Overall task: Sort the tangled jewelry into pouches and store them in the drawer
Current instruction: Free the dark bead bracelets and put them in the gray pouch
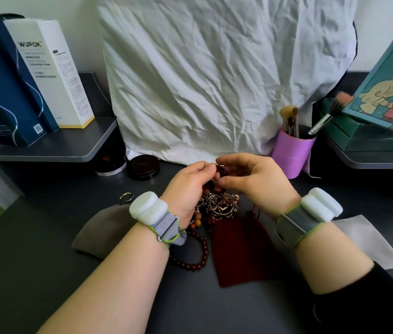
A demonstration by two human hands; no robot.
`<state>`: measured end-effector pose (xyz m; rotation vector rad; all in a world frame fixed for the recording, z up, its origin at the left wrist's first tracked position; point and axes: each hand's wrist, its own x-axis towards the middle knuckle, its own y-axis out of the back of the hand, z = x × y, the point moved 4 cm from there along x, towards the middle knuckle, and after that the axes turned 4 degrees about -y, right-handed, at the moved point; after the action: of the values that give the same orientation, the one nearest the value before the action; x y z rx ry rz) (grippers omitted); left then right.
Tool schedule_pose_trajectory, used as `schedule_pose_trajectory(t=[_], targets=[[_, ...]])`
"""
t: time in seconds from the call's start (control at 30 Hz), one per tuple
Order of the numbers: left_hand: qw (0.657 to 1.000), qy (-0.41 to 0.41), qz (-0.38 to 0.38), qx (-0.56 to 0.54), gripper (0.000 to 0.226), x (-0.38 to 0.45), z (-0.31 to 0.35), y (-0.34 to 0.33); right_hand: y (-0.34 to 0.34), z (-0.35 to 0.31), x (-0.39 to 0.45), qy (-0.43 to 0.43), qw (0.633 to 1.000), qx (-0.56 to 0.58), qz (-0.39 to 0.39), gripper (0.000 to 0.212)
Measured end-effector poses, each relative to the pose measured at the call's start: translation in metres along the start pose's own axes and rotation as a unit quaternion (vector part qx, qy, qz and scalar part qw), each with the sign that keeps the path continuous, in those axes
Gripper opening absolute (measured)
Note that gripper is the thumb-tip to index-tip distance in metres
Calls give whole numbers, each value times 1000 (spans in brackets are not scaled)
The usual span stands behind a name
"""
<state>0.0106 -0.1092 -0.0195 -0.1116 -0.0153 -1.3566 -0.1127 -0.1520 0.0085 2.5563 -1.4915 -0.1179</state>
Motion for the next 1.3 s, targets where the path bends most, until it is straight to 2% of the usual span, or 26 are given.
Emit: schedule_pose_trajectory(t=[0.23, 0.33, 0.73, 0.9, 1.17, 1.3], targets=[[999, 24, 29, -2, 22, -16, 8, 4, -2, -12, -11, -32, 999, -12, -19, 27], [999, 3, 26, 27, 26, -25, 15, 7, -3, -19, -19, -22, 999, -14, -22, 21], [984, -69, 78, 145, 10, -71, 43, 53, -21, -28, -59, -45, 997, 61, 5, 17], [935, -88, 118, 322, 19, -93, 48, 83, -37, -21, -71, -48, 992, 112, 13, 17], [856, 4, 114, 505, 57, -111, 21, 94, -66, -11, -79, -63, 984, 160, 34, 19], [833, -13, 106, 542, 47, -111, 19, 96, -78, -10, -80, -67, 980, 183, 40, 21]])
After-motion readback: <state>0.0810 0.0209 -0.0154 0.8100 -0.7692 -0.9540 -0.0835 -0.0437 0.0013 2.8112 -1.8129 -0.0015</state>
